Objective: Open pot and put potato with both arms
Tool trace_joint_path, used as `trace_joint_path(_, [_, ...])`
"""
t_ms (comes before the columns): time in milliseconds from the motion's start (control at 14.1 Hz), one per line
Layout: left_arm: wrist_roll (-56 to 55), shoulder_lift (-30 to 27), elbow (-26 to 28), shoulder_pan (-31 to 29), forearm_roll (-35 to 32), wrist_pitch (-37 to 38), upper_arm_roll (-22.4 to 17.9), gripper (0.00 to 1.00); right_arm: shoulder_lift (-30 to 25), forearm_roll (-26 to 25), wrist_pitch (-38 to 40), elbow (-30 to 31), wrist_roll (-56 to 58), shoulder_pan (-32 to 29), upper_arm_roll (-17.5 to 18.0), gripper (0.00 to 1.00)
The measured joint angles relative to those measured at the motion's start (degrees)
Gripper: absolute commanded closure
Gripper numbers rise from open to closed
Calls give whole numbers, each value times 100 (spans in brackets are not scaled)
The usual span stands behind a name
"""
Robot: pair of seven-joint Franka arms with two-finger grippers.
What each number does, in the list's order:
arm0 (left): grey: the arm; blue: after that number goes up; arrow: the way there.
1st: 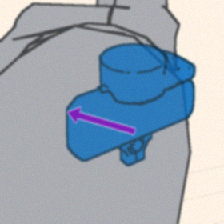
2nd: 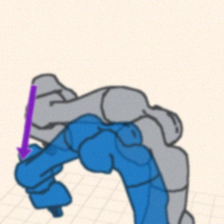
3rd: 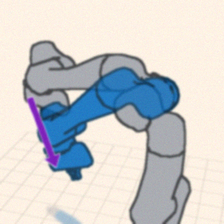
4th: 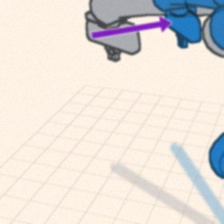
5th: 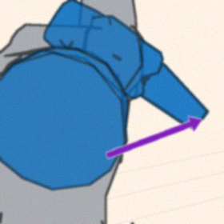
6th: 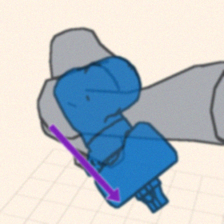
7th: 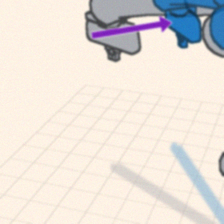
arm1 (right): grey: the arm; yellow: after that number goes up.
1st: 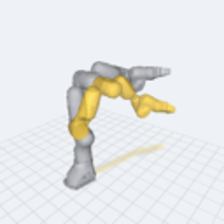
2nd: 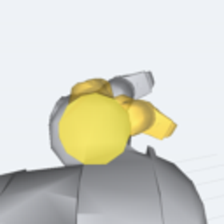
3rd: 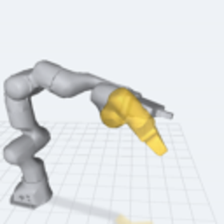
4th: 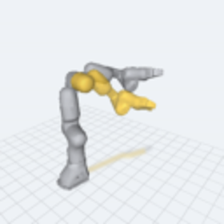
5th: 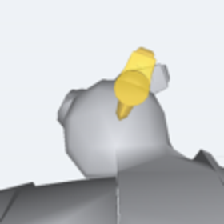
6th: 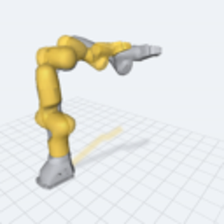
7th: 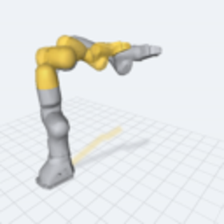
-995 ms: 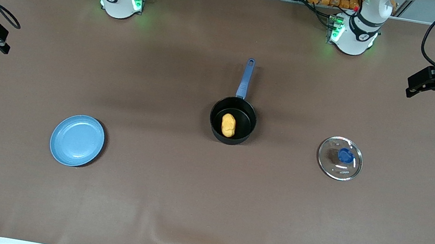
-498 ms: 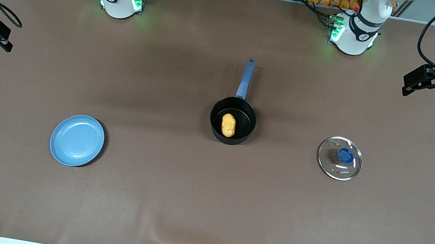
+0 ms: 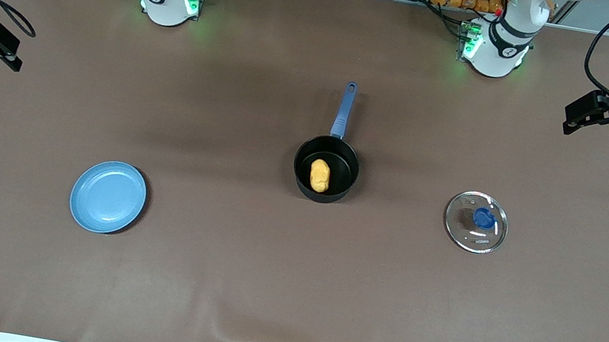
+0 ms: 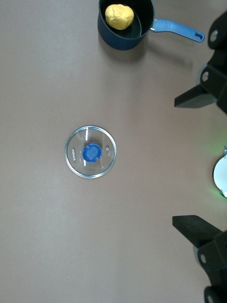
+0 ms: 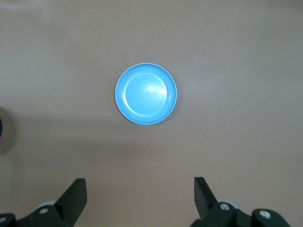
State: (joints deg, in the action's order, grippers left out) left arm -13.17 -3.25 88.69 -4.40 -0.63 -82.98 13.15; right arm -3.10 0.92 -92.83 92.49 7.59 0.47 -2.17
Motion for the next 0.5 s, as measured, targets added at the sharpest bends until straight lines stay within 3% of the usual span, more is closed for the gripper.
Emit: trace_joint_path(498, [0,0,0,-20,-7,-1,-8,0,-256,1,-176,357,0,0,25,0])
